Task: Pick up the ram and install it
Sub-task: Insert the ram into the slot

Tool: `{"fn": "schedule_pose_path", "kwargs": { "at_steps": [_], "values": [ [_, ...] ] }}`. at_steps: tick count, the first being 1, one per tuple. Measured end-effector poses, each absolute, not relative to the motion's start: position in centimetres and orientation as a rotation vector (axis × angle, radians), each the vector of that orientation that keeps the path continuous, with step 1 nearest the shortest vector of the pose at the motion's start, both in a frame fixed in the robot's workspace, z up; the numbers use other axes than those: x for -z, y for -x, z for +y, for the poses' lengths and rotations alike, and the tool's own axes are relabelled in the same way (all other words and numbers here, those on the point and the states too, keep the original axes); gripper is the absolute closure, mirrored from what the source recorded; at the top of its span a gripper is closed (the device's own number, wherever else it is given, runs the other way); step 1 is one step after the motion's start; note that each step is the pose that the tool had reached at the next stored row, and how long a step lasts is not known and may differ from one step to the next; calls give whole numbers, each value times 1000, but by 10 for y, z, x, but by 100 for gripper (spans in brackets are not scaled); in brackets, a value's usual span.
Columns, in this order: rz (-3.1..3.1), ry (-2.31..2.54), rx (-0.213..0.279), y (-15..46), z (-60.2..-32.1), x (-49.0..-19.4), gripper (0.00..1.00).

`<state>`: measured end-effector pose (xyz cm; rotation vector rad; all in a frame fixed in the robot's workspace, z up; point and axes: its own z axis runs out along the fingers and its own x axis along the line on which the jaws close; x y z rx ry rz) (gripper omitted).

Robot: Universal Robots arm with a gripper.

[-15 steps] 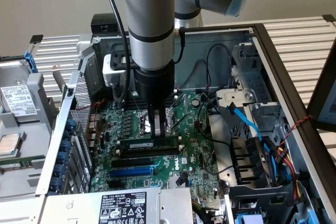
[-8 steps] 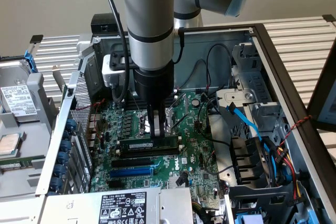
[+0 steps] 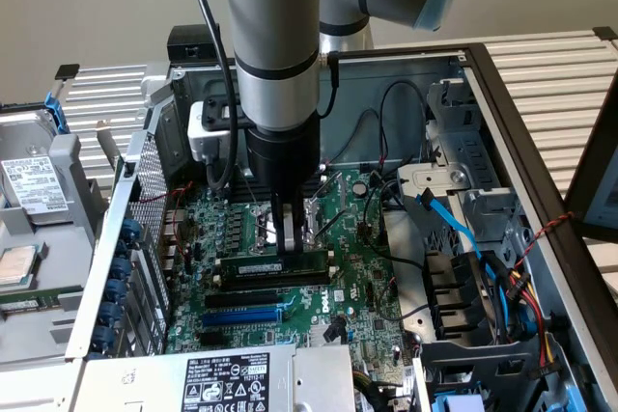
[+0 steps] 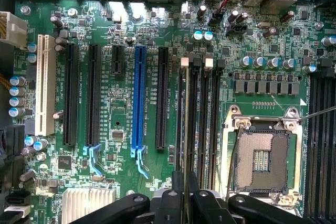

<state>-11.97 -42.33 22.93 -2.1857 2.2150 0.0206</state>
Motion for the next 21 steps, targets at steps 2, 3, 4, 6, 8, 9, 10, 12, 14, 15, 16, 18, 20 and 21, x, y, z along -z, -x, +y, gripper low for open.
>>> {"fn": "schedule_pose_path", "kwargs": {
  "at_steps": [2, 3, 4, 6, 8, 9, 10, 12, 14, 15, 16, 18, 20, 21],
  "values": [
    [2216, 2185, -21, 120, -423, -229, 86],
    [2217, 2184, -21, 120, -423, -229, 86],
    [2218, 2182, -21, 120, -423, -229, 86],
    [2222, 2179, -21, 120, -423, -229, 86],
    [2225, 2176, -20, 120, -423, -229, 86],
    [2226, 2174, -20, 120, -423, -229, 86],
    [2227, 2173, -20, 120, -423, -229, 86],
    [2228, 2172, -20, 120, -423, -229, 86],
    [2227, 2172, -19, 120, -423, -229, 86],
    [2227, 2172, -19, 120, -423, -229, 86],
    [2228, 2171, -19, 120, -423, -229, 86],
    [2229, 2170, -19, 121, -423, -229, 86],
    [2230, 2168, -19, 121, -423, -228, 86],
    [2231, 2168, -19, 121, -423, -229, 86]
  ]
}}
